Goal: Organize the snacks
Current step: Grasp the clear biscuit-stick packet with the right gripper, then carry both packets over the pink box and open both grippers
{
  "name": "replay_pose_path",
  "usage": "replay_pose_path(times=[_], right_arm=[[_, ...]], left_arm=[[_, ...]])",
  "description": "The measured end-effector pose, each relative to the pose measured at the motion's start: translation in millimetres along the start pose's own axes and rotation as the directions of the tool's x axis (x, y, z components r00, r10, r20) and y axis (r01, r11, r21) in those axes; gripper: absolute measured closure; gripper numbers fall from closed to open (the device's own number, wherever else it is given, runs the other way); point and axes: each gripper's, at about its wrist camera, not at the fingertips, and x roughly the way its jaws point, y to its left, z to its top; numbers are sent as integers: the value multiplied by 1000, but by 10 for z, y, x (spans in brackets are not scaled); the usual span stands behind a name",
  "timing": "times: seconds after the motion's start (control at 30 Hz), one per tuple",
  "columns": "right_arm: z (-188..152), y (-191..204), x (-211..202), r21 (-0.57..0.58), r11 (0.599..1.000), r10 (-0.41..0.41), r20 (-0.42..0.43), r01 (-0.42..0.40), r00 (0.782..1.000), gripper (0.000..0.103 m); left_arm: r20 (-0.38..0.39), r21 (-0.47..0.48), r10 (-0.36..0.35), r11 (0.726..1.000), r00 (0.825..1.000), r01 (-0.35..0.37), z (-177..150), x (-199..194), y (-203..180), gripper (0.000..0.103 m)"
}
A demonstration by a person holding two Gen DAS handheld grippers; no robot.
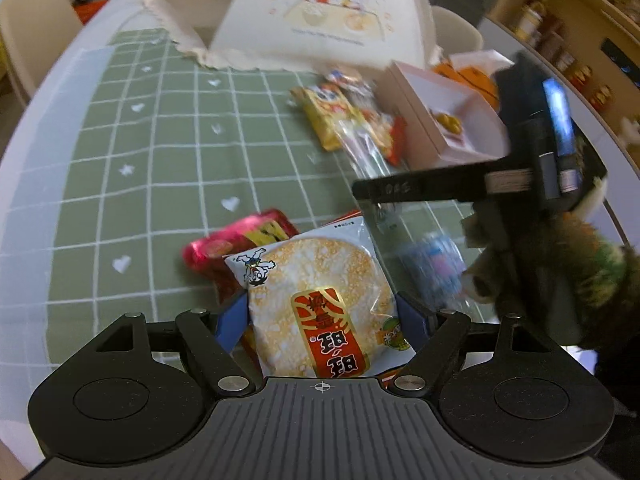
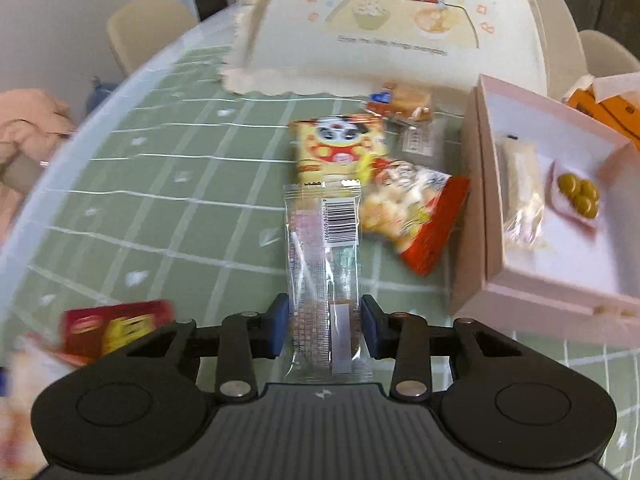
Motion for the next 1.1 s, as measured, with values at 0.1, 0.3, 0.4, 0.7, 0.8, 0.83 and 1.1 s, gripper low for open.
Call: replay_pose_path(times=[0.1,0.3,0.4,0.7,0.8,0.83,1.1], right_arm=[[-167,62,-354,-37,999,19,23,-19,1000,66],[-566,-119,-1062,-30,998,-46,28,47,999,66],[-734,-343,-1416,16,989,-145,56,144,988,66],[-838,-903,-2107,151,933,-352,188,327,917,65],[-852,-1039,-2073,181,928,-357,197,325,913,65],[-870,-1065,-2060,185,929,-356,199,322,913,65],[-915,-1384,-1743,200,945,-292,169,257,941,65]], left_arm=[[-13,36,-41,998,999,42,-33,58,-60,20],[-121,79,-191,976,974,201,-75,254,-327,20],[-148,143,-275,945,950,295,28,225,-560,20],[216,300,-357,910,909,286,1536,-142,-1217,20],[241,248,-362,920,901,303,2056,215,-1432,20],[218,217,-357,925,908,311,2191,429,-1494,20],[64,242,-54,970,997,37,2391,2098,-1797,20]])
